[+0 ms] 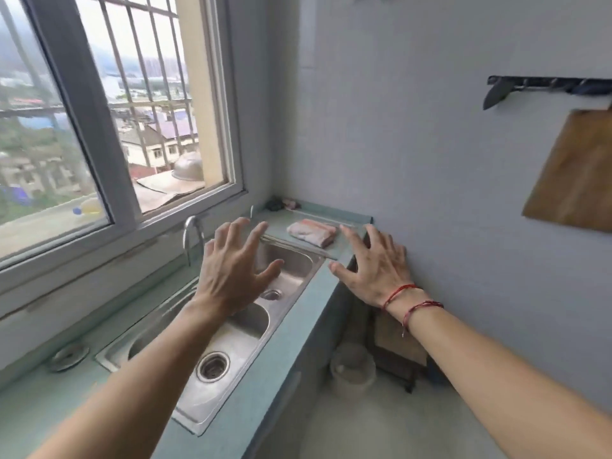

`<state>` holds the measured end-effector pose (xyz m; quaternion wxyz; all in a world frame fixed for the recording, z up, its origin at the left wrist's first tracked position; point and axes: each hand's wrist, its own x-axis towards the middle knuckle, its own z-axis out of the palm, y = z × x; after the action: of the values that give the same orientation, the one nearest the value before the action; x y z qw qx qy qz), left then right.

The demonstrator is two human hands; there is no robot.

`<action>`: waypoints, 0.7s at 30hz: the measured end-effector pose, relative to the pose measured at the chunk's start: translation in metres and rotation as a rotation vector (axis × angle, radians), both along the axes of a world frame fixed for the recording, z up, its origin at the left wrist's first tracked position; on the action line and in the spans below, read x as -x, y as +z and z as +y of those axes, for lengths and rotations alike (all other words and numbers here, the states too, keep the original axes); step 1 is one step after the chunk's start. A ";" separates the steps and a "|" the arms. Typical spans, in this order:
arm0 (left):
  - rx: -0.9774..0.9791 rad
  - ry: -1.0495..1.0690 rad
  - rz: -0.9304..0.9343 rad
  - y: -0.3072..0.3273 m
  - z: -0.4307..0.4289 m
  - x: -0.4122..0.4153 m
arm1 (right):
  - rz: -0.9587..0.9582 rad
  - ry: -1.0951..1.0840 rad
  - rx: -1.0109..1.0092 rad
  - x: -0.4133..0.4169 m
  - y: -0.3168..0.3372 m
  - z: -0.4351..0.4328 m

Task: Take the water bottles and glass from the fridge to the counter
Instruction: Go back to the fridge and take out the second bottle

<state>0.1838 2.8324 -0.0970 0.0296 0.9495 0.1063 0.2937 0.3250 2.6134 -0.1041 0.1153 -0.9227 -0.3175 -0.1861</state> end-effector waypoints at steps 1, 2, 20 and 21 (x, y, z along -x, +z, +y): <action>-0.001 -0.029 0.003 0.000 -0.014 -0.016 | 0.002 -0.044 0.000 -0.008 0.000 -0.019; 0.001 -0.054 0.003 0.001 -0.028 -0.032 | 0.007 -0.087 -0.004 -0.016 0.000 -0.038; 0.027 -0.542 -0.002 0.013 -0.284 -0.238 | -0.087 -0.669 0.001 -0.081 0.017 -0.328; 0.033 -0.573 -0.003 0.014 -0.296 -0.247 | -0.101 -0.694 0.002 -0.078 0.017 -0.338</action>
<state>0.4303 2.5363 -0.0832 0.1268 0.9398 -0.1616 0.2732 0.4035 2.2759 -0.0871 0.0285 -0.9653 0.0097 -0.2593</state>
